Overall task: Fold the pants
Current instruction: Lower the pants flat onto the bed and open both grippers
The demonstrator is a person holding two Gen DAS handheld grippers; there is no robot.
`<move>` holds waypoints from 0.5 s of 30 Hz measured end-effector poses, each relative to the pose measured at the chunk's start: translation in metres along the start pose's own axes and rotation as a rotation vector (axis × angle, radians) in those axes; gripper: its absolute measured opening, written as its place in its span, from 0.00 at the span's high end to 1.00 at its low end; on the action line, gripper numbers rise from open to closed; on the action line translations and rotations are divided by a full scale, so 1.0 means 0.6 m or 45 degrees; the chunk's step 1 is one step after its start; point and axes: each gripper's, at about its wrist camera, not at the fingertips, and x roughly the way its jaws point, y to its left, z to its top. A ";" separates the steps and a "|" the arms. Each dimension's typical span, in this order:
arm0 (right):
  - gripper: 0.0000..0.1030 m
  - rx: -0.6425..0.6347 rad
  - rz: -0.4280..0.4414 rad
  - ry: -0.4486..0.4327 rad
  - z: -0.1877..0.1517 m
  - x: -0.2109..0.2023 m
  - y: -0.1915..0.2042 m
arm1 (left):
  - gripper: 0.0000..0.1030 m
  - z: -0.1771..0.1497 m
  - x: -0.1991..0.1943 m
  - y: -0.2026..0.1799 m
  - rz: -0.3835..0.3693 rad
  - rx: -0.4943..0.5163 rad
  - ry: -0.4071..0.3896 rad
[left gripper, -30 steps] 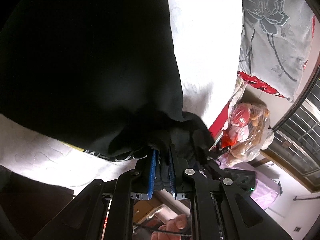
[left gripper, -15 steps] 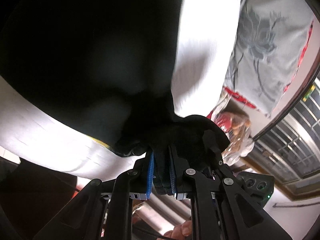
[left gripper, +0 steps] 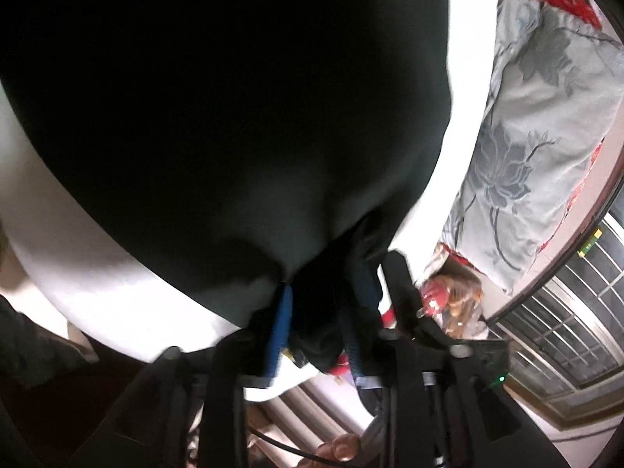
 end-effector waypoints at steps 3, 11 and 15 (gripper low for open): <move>0.62 -0.015 0.023 -0.029 -0.011 -0.010 0.006 | 0.47 0.005 -0.033 -0.019 0.040 0.092 -0.032; 0.47 0.118 0.243 -0.307 -0.088 -0.136 -0.073 | 0.29 -0.041 -0.036 -0.110 0.250 0.615 0.020; 0.47 0.262 0.346 -0.342 -0.118 -0.133 -0.145 | 0.27 -0.091 0.019 -0.155 0.357 0.808 0.059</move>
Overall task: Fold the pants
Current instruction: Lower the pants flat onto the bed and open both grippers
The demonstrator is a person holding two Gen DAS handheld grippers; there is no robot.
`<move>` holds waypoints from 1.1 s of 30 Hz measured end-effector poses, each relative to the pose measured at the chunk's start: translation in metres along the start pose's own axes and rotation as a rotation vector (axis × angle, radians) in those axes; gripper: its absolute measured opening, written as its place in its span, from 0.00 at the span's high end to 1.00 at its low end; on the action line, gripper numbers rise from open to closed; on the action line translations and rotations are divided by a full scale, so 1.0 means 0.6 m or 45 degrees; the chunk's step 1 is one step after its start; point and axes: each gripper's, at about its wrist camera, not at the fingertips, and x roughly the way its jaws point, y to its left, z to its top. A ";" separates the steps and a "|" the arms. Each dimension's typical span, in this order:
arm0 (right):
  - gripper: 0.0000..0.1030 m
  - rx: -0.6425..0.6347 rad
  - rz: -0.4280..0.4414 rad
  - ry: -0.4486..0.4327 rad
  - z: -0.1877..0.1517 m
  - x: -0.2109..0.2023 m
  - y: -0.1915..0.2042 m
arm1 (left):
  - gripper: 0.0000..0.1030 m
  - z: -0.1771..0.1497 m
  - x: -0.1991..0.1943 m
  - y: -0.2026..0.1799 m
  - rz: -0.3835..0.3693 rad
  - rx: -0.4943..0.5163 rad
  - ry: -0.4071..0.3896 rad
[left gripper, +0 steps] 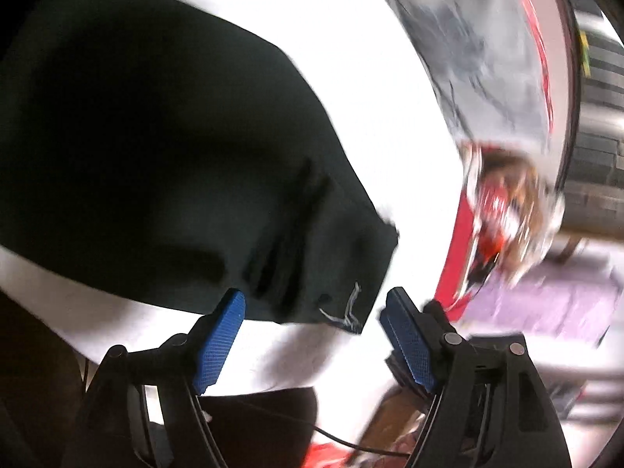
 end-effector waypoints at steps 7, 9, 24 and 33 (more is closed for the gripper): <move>0.56 0.200 0.052 -0.014 -0.010 0.028 -0.096 | 0.31 -0.006 0.060 -0.016 0.250 0.122 0.019; 0.56 0.185 0.059 -0.017 -0.007 0.030 -0.094 | 0.30 0.000 0.053 -0.018 0.233 0.099 0.025; 0.47 0.096 0.072 -0.127 -0.002 -0.026 -0.054 | 0.25 -0.001 -0.118 0.028 0.217 0.170 -0.083; 0.43 -0.061 -0.049 -0.022 -0.046 0.015 -0.008 | 0.25 -0.047 -0.186 -0.009 0.405 0.370 -0.258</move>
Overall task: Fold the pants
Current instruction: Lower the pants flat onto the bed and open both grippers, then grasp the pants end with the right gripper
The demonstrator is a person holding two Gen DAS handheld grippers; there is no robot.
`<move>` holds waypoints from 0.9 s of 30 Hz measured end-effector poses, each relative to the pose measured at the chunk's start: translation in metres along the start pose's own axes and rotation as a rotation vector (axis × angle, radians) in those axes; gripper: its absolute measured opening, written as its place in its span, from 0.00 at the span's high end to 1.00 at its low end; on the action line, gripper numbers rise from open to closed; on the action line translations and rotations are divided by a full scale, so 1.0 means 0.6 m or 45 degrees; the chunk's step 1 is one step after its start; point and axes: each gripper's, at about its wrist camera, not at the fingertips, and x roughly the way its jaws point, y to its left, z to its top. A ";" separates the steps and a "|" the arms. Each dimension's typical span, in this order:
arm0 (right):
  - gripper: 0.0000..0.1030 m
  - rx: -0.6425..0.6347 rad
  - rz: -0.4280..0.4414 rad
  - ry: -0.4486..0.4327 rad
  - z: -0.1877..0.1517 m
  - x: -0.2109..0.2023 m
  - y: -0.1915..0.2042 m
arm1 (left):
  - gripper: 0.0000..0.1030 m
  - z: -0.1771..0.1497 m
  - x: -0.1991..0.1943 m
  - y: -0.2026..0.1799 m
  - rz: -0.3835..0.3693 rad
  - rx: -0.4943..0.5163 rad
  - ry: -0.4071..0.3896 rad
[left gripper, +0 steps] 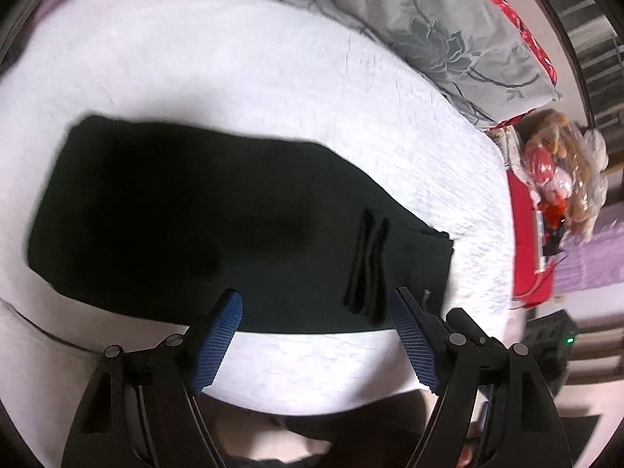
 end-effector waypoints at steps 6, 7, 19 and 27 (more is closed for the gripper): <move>0.37 -0.186 -0.079 0.062 -0.036 0.027 0.061 | 0.24 -0.016 -0.050 -0.024 0.202 0.146 -0.175; 0.36 -0.216 -0.092 0.070 -0.043 0.032 0.072 | 0.23 -0.019 -0.059 -0.022 0.238 0.164 -0.208; 0.31 -0.524 -0.308 0.099 -0.106 0.088 0.170 | 0.21 -0.024 -0.073 0.023 0.468 0.172 -0.377; 0.27 -0.704 -0.366 0.095 -0.149 0.138 0.243 | 0.21 0.020 -0.106 0.144 0.520 0.049 -0.293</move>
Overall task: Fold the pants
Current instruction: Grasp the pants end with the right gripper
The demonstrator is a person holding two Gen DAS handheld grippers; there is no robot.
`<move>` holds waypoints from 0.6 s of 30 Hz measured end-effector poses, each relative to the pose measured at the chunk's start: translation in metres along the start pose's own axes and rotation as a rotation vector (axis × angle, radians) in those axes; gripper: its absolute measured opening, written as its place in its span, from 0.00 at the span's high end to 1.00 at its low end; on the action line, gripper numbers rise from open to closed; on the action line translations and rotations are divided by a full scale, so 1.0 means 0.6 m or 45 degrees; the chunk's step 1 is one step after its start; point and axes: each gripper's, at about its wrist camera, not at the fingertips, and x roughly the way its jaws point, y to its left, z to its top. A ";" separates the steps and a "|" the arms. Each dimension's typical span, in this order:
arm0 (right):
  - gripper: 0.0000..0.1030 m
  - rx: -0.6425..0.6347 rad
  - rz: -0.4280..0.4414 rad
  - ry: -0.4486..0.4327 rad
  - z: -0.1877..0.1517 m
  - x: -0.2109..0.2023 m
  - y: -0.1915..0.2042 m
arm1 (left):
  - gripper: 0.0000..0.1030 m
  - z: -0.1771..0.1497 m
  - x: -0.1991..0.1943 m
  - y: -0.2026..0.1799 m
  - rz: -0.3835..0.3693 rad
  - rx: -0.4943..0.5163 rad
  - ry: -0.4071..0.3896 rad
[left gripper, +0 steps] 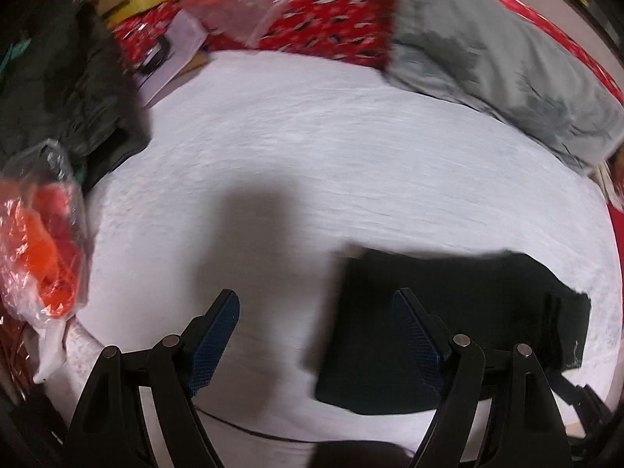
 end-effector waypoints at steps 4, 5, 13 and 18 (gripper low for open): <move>0.27 -0.092 0.003 0.028 0.010 0.033 0.059 | 0.21 0.014 0.016 0.057 -0.043 -0.094 0.068; 0.27 -0.119 0.008 0.041 0.012 0.044 0.077 | 0.21 0.017 0.022 0.067 -0.053 -0.114 0.084; 0.27 -0.344 -0.022 0.098 0.015 0.124 0.214 | 0.21 0.033 0.067 0.113 -0.124 -0.186 0.187; 0.21 -0.445 -0.100 0.073 0.007 0.153 0.266 | 0.21 0.066 0.110 0.150 -0.166 -0.234 0.219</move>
